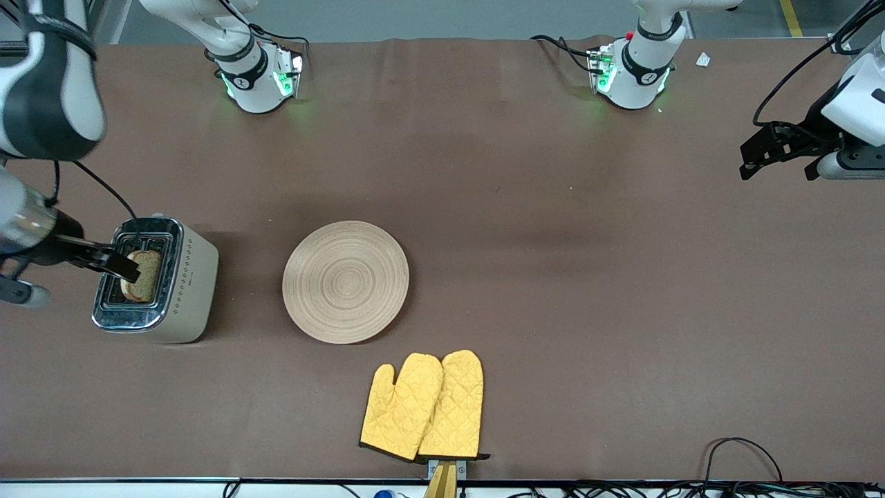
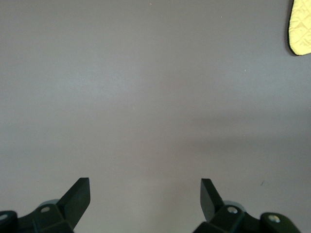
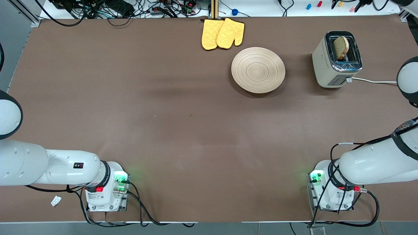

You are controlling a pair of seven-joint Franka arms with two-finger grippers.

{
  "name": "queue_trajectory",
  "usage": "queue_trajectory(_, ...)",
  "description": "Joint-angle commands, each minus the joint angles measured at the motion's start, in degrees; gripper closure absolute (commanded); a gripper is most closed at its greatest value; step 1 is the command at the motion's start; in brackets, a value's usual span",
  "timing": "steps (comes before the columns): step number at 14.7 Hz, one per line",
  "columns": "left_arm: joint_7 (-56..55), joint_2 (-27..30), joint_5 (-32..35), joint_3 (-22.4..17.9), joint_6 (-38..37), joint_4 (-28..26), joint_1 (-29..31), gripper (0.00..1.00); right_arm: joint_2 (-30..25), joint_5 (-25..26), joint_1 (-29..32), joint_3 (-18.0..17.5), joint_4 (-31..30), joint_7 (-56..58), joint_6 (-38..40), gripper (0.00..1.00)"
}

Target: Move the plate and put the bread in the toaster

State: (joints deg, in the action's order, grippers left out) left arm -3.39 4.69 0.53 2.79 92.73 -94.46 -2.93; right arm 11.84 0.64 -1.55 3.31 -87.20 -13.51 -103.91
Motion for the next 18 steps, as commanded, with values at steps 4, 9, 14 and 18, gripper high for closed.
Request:
queue_trajectory(4,0.75,-0.56,-0.35,-0.24,-0.09,1.12,0.03,0.0,-4.89,-2.49,1.73,-0.5,4.65,7.78,14.13,0.0)
queue_trajectory(9,0.75,-0.56,-0.35,-0.24,-0.09,1.12,0.03,0.0,-9.91,-0.03,1.64,-0.85,-1.47,12.35,14.8,0.0)
queue_trajectory(14,1.01,-0.56,-0.26,-0.24,-0.09,1.21,0.03,0.0,-9.82,0.67,3.14,-0.59,-1.57,17.64,13.12,0.0)
queue_trajectory(18,-0.03,-0.64,-0.26,-0.24,-0.09,1.29,0.03,0.0,-9.64,1.38,2.96,-0.67,-1.31,17.64,12.41,0.0)
